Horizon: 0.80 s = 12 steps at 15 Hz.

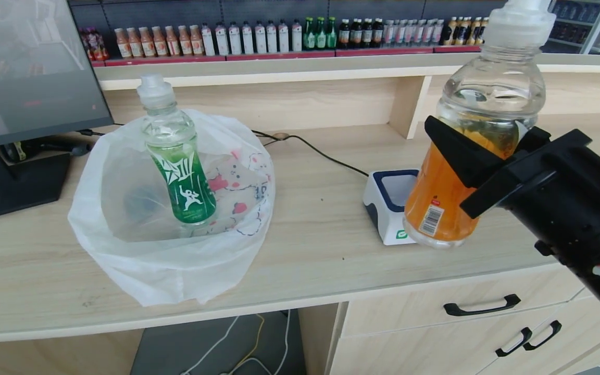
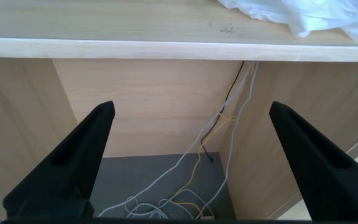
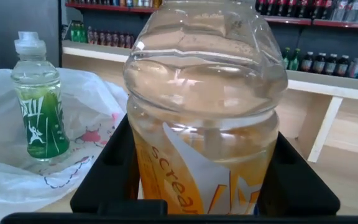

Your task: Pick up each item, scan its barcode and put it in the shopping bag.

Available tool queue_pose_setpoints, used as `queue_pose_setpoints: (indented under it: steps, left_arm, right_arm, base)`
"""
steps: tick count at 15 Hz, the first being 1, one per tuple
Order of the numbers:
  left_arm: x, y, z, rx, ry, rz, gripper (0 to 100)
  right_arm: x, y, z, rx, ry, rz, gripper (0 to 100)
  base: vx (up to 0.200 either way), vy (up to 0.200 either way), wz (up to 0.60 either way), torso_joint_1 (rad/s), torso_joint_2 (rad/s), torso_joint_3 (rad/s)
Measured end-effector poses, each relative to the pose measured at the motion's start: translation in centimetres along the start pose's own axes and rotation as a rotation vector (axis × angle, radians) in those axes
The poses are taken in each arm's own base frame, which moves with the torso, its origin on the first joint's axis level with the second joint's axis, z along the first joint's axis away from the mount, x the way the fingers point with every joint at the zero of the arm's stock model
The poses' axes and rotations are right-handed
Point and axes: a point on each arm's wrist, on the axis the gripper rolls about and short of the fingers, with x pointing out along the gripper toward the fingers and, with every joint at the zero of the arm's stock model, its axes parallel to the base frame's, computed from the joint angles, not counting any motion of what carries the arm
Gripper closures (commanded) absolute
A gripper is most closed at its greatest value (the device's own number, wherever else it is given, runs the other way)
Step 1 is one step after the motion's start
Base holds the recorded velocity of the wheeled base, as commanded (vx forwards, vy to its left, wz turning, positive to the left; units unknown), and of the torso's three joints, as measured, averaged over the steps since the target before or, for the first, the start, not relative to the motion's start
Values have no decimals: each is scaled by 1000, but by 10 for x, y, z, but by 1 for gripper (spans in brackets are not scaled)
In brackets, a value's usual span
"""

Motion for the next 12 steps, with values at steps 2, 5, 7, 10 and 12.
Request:
queue_pose_setpoints:
  steps: [2,5,7,10,12]
  left_arm:
    - [0,0,0,0,0,1,0]
    - [0,0,0,0,0,0,0]
    - [0,0,0,0,0,1,0]
    - [0,0,0,1,0,2,0]
    - [0,0,0,1,0,1,0]
  right_arm:
    - [3,0,5,-57,-34,46,100]
    - [15,-2,12,-191,-105,153,100]
    - [22,-7,9,-307,-117,246,100]
    - [32,-23,7,-465,-177,341,100]
    - [38,-30,1,-558,-203,384,100]
  base:
    - [0,0,0,0,0,0]
    - [0,0,0,0,0,0]
    - [0,0,0,0,0,0]
    - [0,0,0,0,0,0]
    - [0,0,0,0,0,0]
